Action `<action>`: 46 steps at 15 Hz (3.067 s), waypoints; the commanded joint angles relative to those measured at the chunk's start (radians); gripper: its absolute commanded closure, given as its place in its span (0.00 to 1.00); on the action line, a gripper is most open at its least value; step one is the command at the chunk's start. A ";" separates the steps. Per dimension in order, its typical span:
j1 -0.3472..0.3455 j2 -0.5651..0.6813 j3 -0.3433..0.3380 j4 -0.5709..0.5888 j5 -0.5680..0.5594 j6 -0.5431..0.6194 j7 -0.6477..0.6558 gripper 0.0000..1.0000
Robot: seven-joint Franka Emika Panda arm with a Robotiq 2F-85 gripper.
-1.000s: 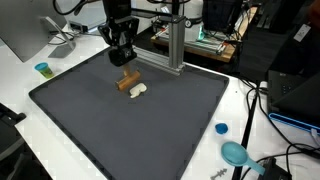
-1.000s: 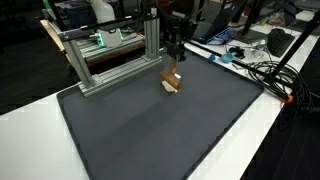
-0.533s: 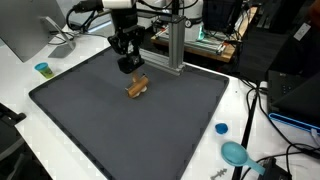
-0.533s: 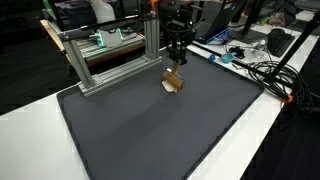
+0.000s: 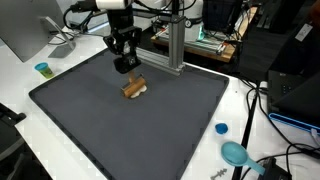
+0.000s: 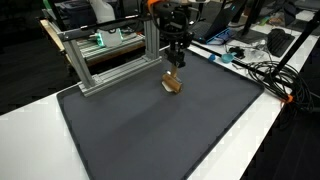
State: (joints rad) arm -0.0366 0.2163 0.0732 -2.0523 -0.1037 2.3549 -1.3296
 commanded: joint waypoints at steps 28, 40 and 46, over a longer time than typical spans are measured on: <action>-0.036 0.205 0.047 0.194 0.247 -0.223 -0.397 0.78; -0.055 -0.126 0.019 -0.052 0.210 -0.186 -0.724 0.78; -0.026 -0.115 -0.016 -0.029 0.219 -0.154 -0.701 0.78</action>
State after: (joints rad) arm -0.0816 0.1016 0.0763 -2.0831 0.1131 2.2027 -2.0299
